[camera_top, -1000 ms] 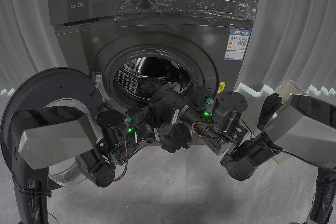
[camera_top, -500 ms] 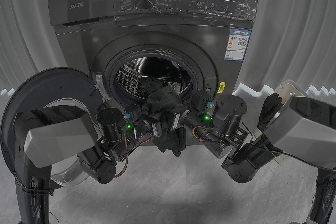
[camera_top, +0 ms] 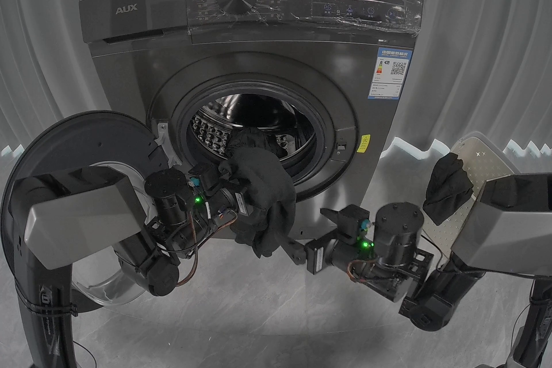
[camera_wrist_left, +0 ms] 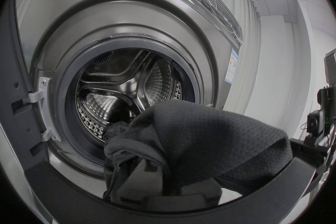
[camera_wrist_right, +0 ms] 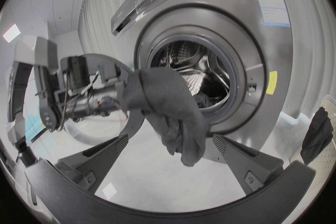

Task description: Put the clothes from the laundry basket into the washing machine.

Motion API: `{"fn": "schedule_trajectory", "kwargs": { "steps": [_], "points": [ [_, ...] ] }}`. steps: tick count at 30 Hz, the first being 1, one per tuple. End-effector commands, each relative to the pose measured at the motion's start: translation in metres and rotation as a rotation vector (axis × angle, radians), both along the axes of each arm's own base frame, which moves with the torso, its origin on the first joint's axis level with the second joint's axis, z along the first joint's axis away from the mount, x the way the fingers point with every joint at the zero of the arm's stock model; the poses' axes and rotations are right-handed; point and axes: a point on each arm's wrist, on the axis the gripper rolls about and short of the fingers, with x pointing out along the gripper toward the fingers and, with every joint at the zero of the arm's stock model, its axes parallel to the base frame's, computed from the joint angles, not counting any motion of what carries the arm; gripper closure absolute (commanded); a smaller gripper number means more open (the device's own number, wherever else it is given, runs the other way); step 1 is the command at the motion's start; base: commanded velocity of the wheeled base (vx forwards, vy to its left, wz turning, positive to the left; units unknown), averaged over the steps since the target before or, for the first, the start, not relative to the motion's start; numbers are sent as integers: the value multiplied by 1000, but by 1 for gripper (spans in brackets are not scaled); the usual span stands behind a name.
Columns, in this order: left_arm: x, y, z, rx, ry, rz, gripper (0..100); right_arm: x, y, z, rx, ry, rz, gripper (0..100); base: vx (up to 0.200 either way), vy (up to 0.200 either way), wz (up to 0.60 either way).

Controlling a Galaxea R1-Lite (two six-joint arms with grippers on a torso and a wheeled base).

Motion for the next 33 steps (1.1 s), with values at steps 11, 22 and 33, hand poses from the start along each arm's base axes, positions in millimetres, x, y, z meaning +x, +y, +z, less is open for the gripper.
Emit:
{"fn": "schedule_trajectory", "kwargs": {
  "steps": [11,22,33],
  "points": [
    [-44,26,23,15,43,5,100,-34,-35,-7,-20,29,18,0,0,0,0],
    [-42,26,23,21,32,53,100,-32,-36,-7,-14,32,4,0,0,0,0],
    [-40,27,24,22,24,59,100,-35,-34,-8,-12,41,11,0,164,0,0]
  ]
}}
